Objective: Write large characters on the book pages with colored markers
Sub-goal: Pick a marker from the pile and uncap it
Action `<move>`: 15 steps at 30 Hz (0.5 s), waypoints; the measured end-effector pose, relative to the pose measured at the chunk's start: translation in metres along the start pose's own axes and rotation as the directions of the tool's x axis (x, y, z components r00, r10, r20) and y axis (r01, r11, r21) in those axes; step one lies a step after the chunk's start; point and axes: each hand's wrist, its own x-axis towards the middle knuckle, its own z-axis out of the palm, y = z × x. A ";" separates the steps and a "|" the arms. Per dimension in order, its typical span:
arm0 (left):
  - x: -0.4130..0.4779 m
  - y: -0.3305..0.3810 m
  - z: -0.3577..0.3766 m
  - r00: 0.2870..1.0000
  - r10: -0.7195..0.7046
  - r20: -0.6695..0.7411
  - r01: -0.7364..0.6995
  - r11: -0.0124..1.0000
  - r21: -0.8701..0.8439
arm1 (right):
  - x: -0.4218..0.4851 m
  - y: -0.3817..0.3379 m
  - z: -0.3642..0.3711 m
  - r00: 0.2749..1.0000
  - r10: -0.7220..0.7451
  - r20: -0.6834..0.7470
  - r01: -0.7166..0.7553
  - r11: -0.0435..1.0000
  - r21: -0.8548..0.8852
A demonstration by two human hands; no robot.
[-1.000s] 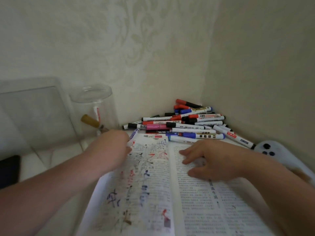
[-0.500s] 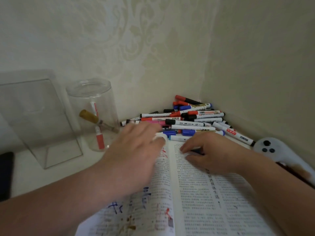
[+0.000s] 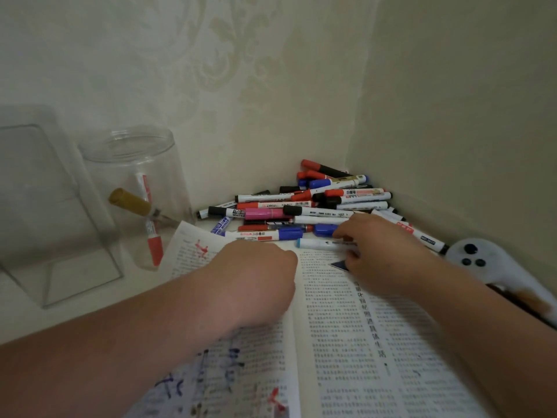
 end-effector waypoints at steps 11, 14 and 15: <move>0.006 -0.011 0.027 0.917 -0.113 -0.382 -0.172 0.752 -0.637 | -0.009 -0.004 -0.008 0.928 0.312 -0.203 0.068 0.394 0.916; 0.007 -0.010 0.025 0.883 -0.084 -0.462 -0.284 0.687 -0.668 | -0.010 -0.001 -0.005 0.988 0.140 -0.061 0.030 0.213 0.977; 0.008 -0.009 0.024 0.880 -0.064 -0.470 -0.301 0.690 -0.658 | -0.009 -0.001 -0.002 0.994 0.090 -0.054 0.033 0.219 0.975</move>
